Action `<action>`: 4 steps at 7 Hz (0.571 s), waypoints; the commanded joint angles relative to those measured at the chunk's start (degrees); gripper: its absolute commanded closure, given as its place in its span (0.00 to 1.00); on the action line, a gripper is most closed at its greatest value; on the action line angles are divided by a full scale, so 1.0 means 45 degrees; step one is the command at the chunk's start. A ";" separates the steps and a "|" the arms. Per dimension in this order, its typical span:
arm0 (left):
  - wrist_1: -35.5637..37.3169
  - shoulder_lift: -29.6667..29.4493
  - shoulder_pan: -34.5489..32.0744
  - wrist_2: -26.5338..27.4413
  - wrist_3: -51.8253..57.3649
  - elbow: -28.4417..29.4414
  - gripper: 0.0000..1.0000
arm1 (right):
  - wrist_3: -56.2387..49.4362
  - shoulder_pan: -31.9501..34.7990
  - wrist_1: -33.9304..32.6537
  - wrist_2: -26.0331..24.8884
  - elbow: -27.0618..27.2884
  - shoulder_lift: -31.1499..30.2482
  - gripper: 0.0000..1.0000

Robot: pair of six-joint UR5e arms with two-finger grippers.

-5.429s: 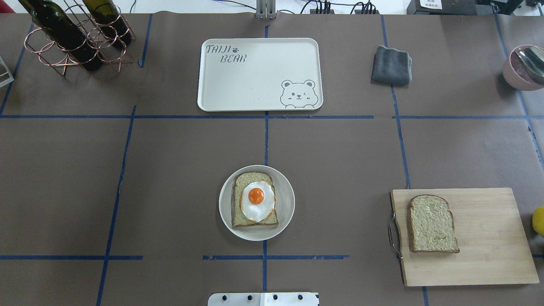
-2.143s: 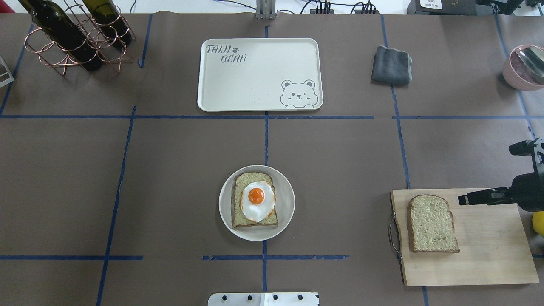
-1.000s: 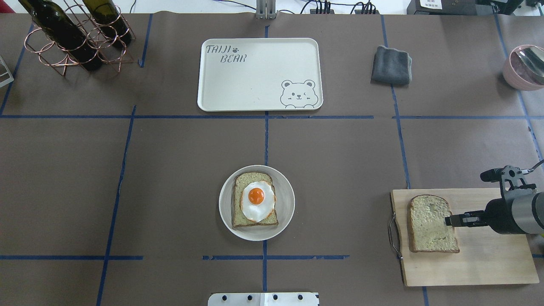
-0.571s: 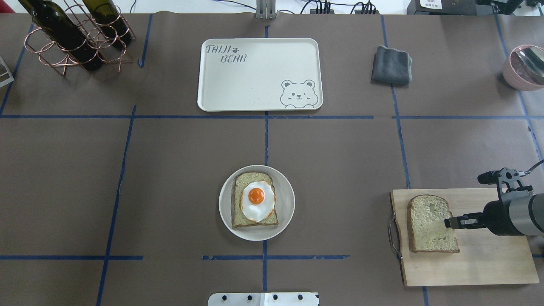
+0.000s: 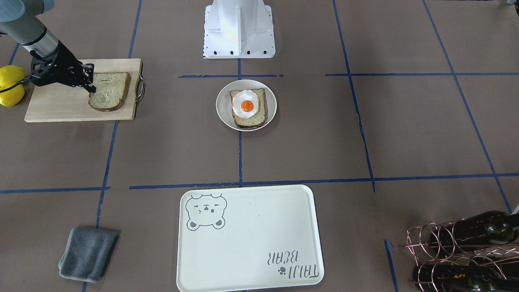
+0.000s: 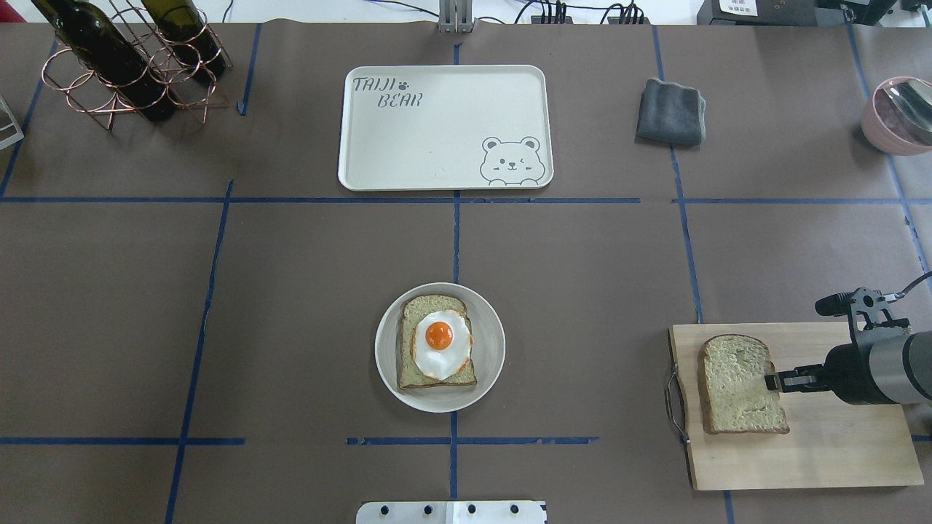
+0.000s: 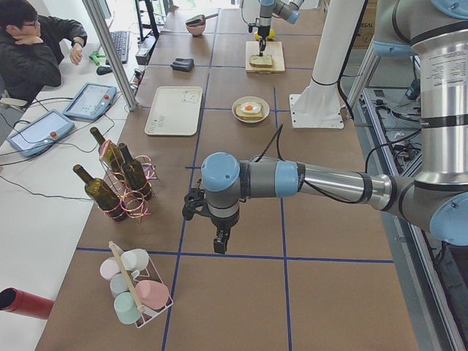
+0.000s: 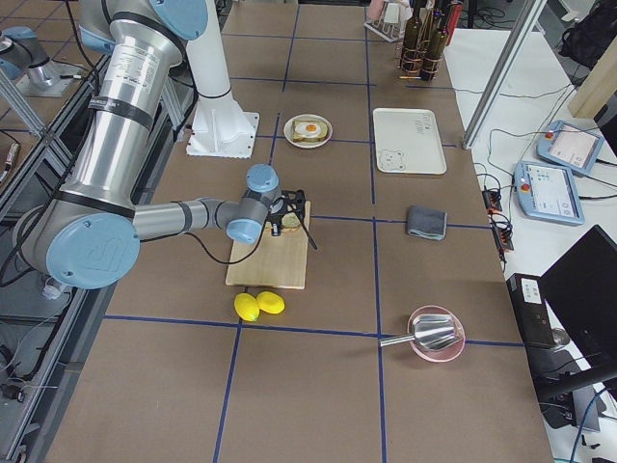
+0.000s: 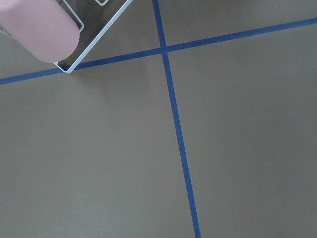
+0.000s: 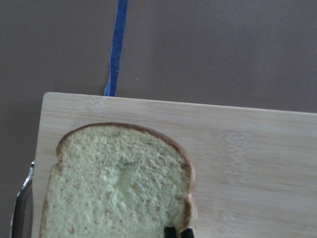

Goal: Make sandwich and place on tray
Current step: 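Carry the bread slice with the right gripper over the egg toast on the plate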

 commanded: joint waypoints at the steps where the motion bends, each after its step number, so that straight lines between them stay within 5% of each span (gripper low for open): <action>1: 0.0019 0.0000 0.0000 0.0003 0.0000 0.0000 0.00 | -0.0001 0.0124 0.0022 0.0240 0.0543 -0.0011 1.00; 4: 0.0019 0.0000 0.0000 0.0003 0.0000 0.0058 0.00 | 0.0057 0.1160 0.0022 0.1763 0.1793 0.0376 1.00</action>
